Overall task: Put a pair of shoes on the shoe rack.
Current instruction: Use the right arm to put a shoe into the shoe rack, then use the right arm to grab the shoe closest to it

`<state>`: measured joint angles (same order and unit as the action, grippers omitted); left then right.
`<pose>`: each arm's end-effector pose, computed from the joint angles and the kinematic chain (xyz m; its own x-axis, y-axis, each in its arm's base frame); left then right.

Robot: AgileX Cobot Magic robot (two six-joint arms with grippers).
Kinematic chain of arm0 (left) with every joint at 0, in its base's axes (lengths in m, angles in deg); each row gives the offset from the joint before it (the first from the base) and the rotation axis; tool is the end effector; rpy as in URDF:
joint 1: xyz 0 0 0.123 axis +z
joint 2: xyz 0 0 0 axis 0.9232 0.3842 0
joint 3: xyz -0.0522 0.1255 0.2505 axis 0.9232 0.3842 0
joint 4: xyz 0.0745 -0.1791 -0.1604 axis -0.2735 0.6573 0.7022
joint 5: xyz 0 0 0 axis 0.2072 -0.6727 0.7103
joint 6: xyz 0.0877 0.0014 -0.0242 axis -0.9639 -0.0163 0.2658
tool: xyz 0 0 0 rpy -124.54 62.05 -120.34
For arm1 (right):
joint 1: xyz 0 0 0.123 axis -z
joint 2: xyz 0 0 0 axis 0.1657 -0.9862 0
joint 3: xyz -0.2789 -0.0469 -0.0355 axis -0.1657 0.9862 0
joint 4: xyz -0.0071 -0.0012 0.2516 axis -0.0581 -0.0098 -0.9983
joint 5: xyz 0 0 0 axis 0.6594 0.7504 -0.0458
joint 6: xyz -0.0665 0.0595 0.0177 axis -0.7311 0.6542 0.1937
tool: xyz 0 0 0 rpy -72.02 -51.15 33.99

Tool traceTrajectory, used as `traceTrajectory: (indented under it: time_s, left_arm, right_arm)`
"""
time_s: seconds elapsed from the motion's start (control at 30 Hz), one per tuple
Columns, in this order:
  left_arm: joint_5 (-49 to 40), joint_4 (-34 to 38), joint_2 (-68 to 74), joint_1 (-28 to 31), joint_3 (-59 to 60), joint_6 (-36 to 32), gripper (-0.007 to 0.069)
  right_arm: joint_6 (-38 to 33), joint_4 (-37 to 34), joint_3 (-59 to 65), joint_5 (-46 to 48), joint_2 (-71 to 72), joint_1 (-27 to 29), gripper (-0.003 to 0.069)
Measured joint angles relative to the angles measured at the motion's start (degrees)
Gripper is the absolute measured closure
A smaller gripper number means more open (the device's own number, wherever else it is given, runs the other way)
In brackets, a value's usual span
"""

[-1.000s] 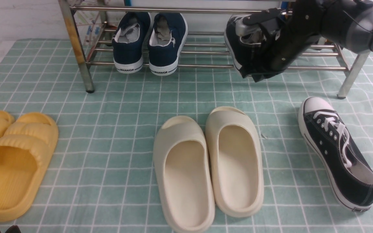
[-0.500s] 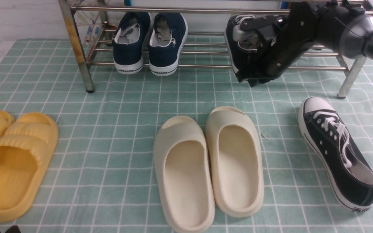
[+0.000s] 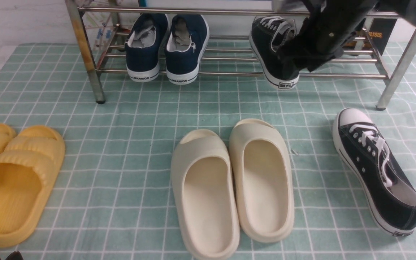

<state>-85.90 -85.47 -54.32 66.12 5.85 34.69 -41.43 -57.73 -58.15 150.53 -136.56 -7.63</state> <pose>0.0524 -0.0016 0.1692 -0.3099 -0.1919 -0.9312 -0.0356 0.9811 -0.1903 0.4455 0.1482 0.3216 -0.8096 -0.3274 -0.4872 -0.4059 0.9118 0.0618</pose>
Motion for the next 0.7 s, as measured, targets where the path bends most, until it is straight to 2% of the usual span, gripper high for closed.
traceTrajectory:
  time_s: [0.17, 0.33, 0.53, 0.7]
  left_arm:
    - [0.00, 0.00, 0.00, 0.00, 0.00, 0.00, 0.0386]
    - [0.00, 0.00, 0.00, 0.00, 0.00, 0.00, 0.0386]
    - [0.00, 0.00, 0.00, 0.00, 0.00, 0.00, 0.0386]
    - [0.00, 0.00, 0.00, 0.00, 0.00, 0.00, 0.0386]
  right_arm:
    - [0.16, 0.81, 2.75, 1.50, 4.82, 0.00, 0.0185]
    - [0.16, 1.38, 13.75, 1.63, 14.70, 0.00, 0.0184]
    - [3.77, 7.36, 35.39, 1.70, 28.58, 0.00, 0.0184]
    - [7.92, 11.66, 47.72, 1.59, 34.62, 0.00, 0.0183]
